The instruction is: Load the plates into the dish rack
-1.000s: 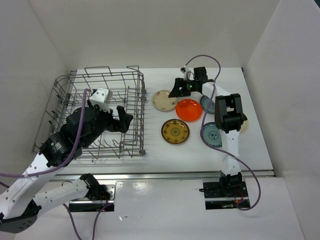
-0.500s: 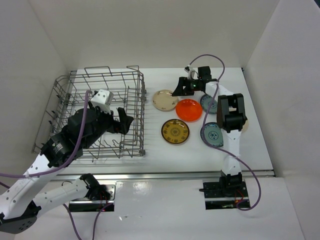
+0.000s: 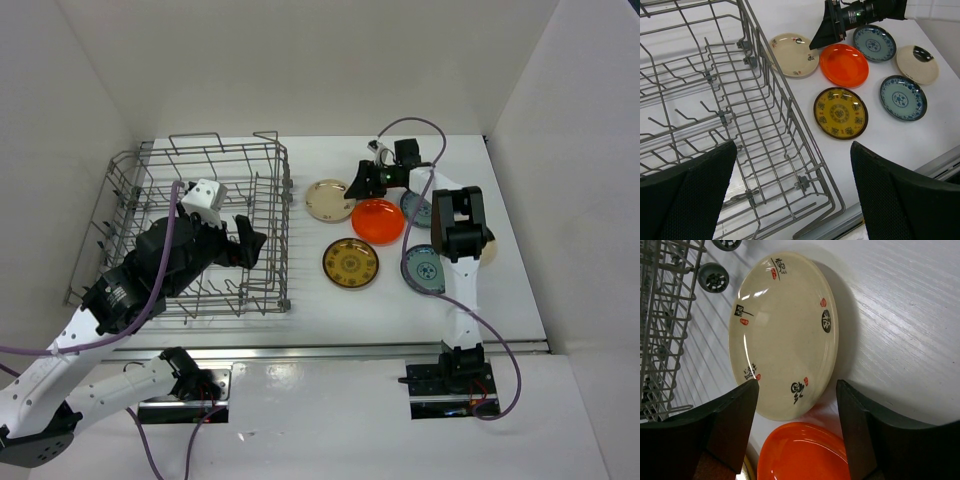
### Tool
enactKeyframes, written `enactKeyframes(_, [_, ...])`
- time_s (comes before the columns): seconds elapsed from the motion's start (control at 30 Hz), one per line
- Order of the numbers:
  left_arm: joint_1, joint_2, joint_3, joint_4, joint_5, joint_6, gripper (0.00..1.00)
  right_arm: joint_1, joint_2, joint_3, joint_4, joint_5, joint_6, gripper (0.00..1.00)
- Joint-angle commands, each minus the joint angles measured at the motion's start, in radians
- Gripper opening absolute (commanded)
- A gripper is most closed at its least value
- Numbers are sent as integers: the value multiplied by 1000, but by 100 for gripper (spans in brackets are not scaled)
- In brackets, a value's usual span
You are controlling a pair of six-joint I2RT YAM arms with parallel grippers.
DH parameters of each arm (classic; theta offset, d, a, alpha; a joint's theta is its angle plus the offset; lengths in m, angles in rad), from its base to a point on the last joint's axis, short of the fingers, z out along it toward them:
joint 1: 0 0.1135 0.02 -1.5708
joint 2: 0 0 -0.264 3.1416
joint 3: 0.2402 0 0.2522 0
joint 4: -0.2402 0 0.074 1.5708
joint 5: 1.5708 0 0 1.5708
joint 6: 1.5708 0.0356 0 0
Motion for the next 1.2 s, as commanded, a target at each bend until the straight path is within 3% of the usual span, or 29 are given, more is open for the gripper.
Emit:
enactKeyframes(0.0, [2,-12,-2,19,-15,-22,100,-3,40,37,-26,2,-1,70])
enactKeyframes(0.27, [2,-12,-2,10,-15,-31,100,-3,80,47,-26,14,28,51])
enactKeyframes(0.4, [2,-21,-2,10,-26,-31,100,6,89,70,-48,71,28,22])
enactKeyframes(0.43, [2,-21,-2,10,-26,-31,100,6,89,70,-48,82,28,8])
enactKeyframes(0.47, [2,-21,-2,10,-36,-31,100,6,89,80,-61,103,28,0])
enactKeyframes(0.7, [2,11,45,10,-144,-68,100,6,-50,71,-71,201,28,0])
enactKeyframes(0.87, [2,97,129,38,-126,-42,100,-5,-202,106,-103,248,39,0])
enactKeyframes(1.03, [2,272,407,12,-115,42,100,-5,-403,96,-78,215,59,0])
enactKeyframes(1.17, [2,396,537,64,23,128,100,-5,-532,77,-78,240,59,0])
